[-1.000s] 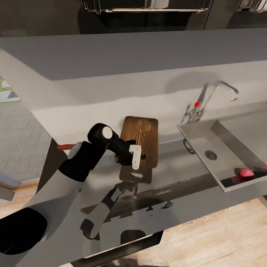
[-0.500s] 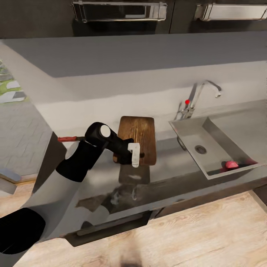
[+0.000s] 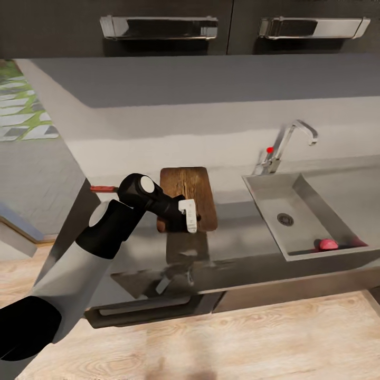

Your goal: In the kitchen, take the Vidalia onion out of the sink, dice it on the chopping board with the paring knife, put the diced onion into the bowl on the countertop, then place both the paring knife and the chopping board into the sink.

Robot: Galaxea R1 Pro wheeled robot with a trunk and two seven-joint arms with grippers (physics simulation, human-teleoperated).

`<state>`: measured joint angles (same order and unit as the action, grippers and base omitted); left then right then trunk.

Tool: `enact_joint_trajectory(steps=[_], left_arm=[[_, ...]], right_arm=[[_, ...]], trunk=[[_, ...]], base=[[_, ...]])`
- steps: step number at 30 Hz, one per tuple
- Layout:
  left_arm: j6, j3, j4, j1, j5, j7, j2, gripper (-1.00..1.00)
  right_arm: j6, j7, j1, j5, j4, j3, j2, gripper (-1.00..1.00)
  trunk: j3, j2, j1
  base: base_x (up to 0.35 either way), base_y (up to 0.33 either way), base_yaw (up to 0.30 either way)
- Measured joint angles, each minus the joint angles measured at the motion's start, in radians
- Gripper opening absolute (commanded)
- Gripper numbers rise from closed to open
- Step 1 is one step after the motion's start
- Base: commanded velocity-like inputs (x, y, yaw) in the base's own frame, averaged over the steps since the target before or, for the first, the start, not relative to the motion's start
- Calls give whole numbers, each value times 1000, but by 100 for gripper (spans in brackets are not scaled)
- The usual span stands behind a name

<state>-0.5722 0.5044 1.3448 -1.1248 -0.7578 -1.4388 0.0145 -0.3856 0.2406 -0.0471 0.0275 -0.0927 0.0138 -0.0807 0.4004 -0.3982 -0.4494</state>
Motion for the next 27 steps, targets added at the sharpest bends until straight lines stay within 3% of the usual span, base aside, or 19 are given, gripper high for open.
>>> enact_joint_trajectory(steps=[12,19,23,27], left_arm=[[-172,-4,-13,0,-2,119,-11,-100],[-210,-4,-23,0,2,143,-12,-100],[-296,-5,-23,0,-1,158,-13,-100],[-376,-5,-19,0,1,224,-11,-100]], right_arm=[[0,0,0,0,0,0,1,100],[0,0,0,0,0,-1,1,100],[0,0,0,0,-1,-1,1,100],[0,0,0,0,-1,-1,1,100]], trunk=[[-14,0,0],[-22,0,0],[-26,0,0],[-31,0,0]], base=[[0,-240,222],[0,-181,222],[0,-173,221],[0,-171,221]])
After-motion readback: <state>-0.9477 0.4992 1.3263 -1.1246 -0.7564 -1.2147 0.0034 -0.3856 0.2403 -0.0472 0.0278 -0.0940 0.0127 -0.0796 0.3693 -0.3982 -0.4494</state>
